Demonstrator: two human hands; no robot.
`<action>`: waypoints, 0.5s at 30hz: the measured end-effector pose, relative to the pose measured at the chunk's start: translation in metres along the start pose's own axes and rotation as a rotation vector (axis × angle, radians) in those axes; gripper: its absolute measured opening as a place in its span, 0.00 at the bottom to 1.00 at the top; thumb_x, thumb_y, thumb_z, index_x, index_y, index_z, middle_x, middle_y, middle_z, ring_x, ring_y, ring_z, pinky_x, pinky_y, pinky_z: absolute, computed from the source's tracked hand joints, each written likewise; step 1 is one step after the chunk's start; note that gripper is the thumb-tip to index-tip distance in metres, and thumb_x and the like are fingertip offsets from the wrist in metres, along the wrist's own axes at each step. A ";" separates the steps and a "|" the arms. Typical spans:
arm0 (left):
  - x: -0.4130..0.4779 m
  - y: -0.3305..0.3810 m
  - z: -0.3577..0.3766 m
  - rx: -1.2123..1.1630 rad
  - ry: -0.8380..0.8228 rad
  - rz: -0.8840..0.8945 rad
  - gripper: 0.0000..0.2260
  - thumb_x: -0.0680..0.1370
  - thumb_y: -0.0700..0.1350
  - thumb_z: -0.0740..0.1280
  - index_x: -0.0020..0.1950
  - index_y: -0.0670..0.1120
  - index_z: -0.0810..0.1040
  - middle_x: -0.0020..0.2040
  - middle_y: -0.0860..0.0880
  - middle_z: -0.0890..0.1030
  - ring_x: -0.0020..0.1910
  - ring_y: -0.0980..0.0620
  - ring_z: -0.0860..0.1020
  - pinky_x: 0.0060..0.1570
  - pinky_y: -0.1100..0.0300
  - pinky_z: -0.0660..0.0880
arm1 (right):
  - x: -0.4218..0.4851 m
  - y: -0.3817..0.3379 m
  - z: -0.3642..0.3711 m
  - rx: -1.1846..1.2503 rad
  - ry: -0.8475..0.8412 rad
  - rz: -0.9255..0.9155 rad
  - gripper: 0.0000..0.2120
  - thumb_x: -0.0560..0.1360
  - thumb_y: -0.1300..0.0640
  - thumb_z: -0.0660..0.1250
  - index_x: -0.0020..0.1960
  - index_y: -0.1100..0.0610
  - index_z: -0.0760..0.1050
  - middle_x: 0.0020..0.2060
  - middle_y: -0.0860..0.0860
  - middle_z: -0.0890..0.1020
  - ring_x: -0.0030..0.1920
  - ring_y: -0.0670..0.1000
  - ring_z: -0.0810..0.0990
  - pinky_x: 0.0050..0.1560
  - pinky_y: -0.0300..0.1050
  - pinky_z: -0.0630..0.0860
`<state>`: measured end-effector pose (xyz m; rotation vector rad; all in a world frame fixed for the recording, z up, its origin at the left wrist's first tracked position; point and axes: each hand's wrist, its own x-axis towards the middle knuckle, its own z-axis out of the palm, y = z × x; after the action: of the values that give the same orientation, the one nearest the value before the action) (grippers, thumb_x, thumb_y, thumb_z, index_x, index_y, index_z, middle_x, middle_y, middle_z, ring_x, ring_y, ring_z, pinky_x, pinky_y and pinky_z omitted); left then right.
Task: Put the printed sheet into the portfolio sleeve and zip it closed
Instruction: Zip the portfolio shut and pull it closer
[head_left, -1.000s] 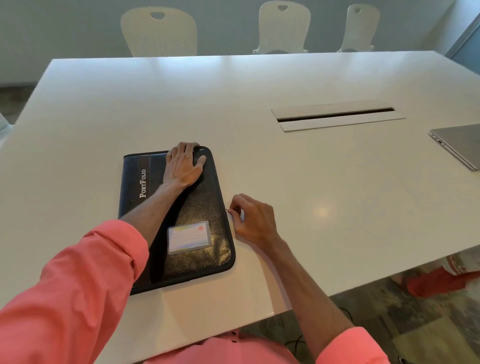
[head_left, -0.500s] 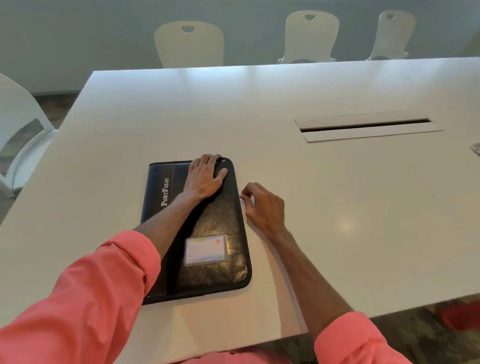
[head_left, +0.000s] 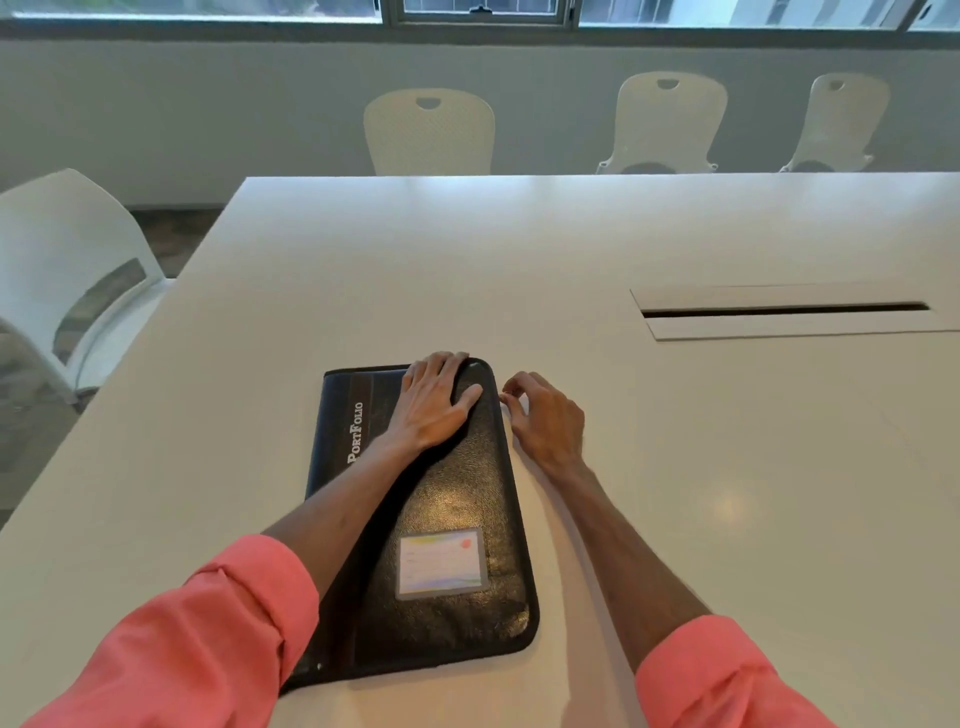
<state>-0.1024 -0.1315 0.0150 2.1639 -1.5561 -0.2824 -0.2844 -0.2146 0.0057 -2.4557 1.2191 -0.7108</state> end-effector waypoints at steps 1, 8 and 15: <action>0.001 -0.003 0.000 -0.001 0.016 -0.004 0.27 0.87 0.59 0.62 0.83 0.49 0.66 0.77 0.47 0.69 0.78 0.46 0.66 0.83 0.44 0.57 | 0.002 0.000 0.001 0.009 -0.001 -0.010 0.05 0.85 0.48 0.69 0.54 0.48 0.80 0.51 0.43 0.85 0.47 0.50 0.85 0.46 0.50 0.82; 0.008 -0.011 0.007 -0.017 0.069 0.004 0.22 0.86 0.59 0.62 0.77 0.52 0.70 0.72 0.50 0.72 0.75 0.49 0.68 0.82 0.47 0.60 | -0.001 0.024 -0.001 0.130 -0.122 -0.075 0.05 0.78 0.51 0.74 0.48 0.47 0.77 0.46 0.38 0.83 0.37 0.43 0.78 0.44 0.44 0.76; 0.006 -0.011 0.005 -0.063 0.090 0.043 0.21 0.85 0.58 0.64 0.76 0.53 0.69 0.71 0.52 0.72 0.73 0.51 0.69 0.80 0.48 0.61 | 0.020 0.015 0.001 0.086 -0.034 -0.064 0.04 0.83 0.49 0.71 0.51 0.48 0.78 0.50 0.41 0.84 0.44 0.46 0.81 0.45 0.47 0.78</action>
<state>-0.0934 -0.1360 0.0061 2.0639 -1.5211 -0.2138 -0.2832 -0.2398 0.0041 -2.4356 1.0785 -0.7203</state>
